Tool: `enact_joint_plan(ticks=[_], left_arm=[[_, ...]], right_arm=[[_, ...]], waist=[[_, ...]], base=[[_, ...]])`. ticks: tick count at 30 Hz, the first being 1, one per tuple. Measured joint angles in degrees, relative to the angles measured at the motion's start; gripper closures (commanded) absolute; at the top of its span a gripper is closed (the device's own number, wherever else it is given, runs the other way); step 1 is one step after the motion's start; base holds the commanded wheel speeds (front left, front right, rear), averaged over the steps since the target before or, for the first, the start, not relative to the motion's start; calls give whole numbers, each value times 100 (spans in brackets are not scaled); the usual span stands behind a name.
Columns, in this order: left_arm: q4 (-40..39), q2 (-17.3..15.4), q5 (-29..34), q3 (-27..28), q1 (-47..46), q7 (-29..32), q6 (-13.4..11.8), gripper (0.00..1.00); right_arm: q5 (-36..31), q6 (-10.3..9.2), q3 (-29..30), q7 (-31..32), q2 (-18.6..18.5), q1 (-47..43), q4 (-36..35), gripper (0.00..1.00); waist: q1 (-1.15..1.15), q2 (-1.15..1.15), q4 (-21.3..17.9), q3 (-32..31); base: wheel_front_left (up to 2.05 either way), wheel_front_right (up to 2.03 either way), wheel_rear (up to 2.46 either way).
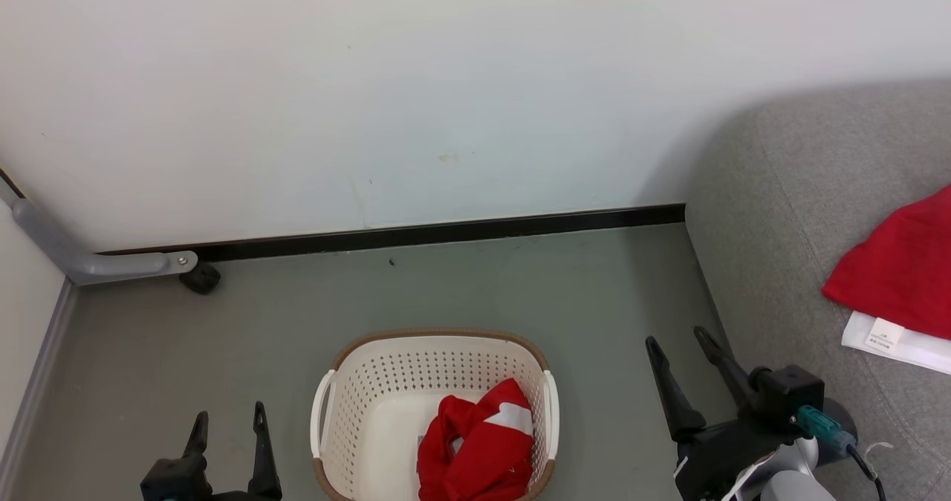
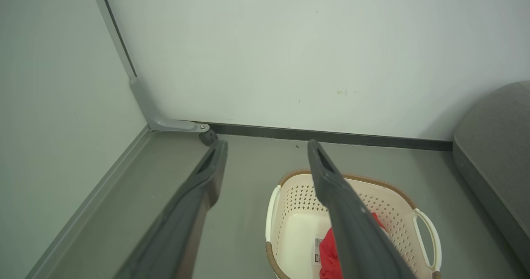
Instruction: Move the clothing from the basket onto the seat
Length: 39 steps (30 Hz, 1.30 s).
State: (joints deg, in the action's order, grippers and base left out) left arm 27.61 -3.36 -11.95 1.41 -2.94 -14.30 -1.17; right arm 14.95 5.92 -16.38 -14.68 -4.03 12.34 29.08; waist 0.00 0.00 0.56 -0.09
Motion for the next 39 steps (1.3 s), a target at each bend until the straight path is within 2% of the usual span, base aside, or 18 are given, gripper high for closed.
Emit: enact_joint_plan(ticks=[6, 28, 39], left_arm=[[-24, 13, 3, -12, -1, 0, 0, 0], [-83, 31, 104, -2, 2, 0, 67, 0], [-201, 66, 104, -81, 3, 0, 121, 0]], right_arm=[[-86, -141, 1, 0, -1, -1, 16, 0], [-86, -193, 46, 0, 9, -1, -7, 0], [-86, -194, 91, -1, 16, 15, -148, 0]], waist=[[0, 0, 8, 6], [1, 0, -9, 64], [1, 0, -43, 362]], base=[[0, 0, 0], [0, 0, 0], [0, 0, 0]])
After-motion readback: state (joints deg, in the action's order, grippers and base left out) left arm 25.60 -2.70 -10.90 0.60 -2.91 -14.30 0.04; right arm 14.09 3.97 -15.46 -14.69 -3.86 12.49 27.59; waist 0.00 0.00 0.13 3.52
